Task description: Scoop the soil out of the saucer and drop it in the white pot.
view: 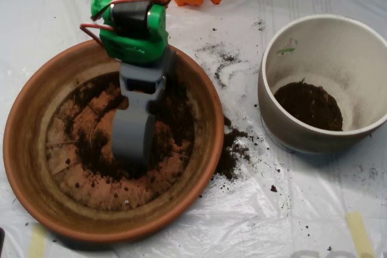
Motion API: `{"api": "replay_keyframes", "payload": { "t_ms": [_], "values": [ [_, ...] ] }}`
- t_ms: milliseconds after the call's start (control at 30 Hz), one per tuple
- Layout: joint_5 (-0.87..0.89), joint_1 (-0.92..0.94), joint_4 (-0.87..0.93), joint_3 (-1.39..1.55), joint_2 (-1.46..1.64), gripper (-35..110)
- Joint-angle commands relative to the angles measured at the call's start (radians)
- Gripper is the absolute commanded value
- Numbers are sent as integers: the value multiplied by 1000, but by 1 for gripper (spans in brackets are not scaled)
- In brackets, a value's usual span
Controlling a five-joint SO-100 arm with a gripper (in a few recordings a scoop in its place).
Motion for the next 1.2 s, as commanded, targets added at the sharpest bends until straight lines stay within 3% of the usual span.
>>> {"api": "replay_keyframes", "payload": {
  "t_ms": [0,367,867,1167],
  "values": [
    [-32,29,-3,-2,20,68],
    [-20,54,121,-210,-167,66],
    [2,52,304,-706,-476,64],
    [-25,48,321,-738,-532,47]
  ]
}}
